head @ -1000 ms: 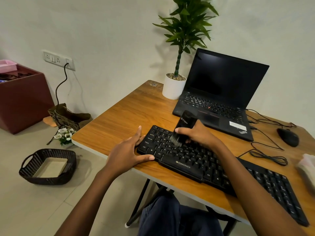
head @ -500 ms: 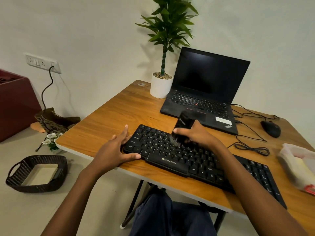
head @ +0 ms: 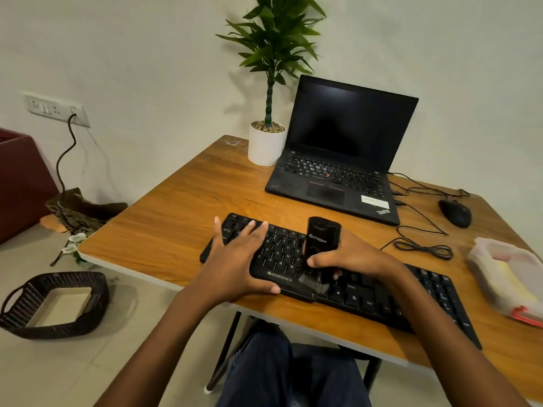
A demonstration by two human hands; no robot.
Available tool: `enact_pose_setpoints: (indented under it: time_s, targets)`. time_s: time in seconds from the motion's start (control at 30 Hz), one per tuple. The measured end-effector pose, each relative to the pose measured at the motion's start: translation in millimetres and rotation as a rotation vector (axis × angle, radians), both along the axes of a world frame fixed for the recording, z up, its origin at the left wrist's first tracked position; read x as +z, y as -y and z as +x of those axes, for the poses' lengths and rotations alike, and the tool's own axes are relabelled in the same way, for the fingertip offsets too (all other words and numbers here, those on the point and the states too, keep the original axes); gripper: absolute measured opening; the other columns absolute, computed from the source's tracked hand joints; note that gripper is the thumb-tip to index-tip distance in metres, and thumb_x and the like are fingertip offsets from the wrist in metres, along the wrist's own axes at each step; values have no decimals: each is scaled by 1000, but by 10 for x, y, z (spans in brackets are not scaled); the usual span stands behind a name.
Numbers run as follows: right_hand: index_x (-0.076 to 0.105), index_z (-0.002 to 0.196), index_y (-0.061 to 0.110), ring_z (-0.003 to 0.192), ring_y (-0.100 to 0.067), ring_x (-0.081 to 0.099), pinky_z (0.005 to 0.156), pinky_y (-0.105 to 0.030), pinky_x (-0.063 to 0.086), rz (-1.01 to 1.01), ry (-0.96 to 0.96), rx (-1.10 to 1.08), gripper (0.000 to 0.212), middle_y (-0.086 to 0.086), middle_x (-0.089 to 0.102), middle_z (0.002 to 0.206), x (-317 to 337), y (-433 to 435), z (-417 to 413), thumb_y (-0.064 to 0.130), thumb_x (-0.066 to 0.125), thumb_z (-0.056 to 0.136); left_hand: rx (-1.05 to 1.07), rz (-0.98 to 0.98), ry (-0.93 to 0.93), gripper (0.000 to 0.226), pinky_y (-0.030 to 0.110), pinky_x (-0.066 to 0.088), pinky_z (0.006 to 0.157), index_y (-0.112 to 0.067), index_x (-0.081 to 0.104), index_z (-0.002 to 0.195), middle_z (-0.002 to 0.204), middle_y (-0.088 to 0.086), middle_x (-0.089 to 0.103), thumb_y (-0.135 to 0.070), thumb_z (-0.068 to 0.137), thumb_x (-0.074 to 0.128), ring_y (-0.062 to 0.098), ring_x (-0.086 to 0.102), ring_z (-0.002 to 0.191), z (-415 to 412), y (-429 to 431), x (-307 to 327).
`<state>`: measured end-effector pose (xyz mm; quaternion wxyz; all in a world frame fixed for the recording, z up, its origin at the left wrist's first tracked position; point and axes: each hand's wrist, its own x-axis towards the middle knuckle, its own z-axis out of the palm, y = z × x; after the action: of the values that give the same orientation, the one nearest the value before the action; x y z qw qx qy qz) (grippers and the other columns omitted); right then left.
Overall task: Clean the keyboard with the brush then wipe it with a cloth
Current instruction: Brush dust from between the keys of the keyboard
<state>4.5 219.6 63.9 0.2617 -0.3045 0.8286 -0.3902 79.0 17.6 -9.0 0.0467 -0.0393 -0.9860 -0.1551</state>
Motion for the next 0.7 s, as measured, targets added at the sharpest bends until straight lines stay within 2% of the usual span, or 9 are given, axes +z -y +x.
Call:
enact_pose_setpoints:
  time_s: [0.1,0.23,0.37,0.47,0.53,0.6,0.7]
  targets:
    - [47,87,28,68,-9,60,52,-19,48,25,-5,-4,31,3,60,83,66,-91,17,6,68,80,-22,-33,5,116,51,-33,102,-23,-7,150,158,-4,8,-75,67,56,2,-7,141,-54,-143,-12]
    - [56,95,31,82,-9,64,70,-27,54,-95,-57,93,31,2,65,92,-75,145,156,8,70,79,-50,-44,-59,122,53,-32,102,-24,0,150,157,-7,13,-88,53,39,4,-2,143,-82,-112,-88]
    - [57,99,30,85,4,61,77,-13,49,-196,-92,93,31,11,63,92,-224,368,250,10,71,80,-34,-27,-106,121,53,-35,99,-29,9,150,156,-9,18,-90,48,32,5,0,142,-39,5,-116]
    - [59,105,18,88,-3,62,79,-17,51,-131,-92,60,31,5,64,96,-188,179,225,9,72,78,-14,-81,-91,138,48,-41,93,-25,5,150,156,-8,17,-101,35,14,1,-5,138,-12,48,-112]
    - [57,100,23,84,3,62,75,-15,51,-46,-55,38,32,5,64,94,-130,-96,194,8,72,76,-2,-101,-61,141,47,-42,92,-24,3,150,156,-8,17,-101,33,3,4,-4,142,-12,58,-87]
    - [54,98,28,80,9,60,71,-9,49,21,-19,-26,34,6,62,94,-77,-435,186,10,72,76,-7,-116,-37,141,51,-40,92,-25,1,150,157,-9,14,-101,31,1,4,-6,142,-37,60,-73]
    - [53,102,28,85,-2,62,70,-12,49,33,10,-208,38,4,62,100,-60,-874,218,17,73,72,-35,-118,-12,144,55,-38,94,-24,0,151,158,-10,7,-102,29,3,2,-15,137,-70,19,-64]
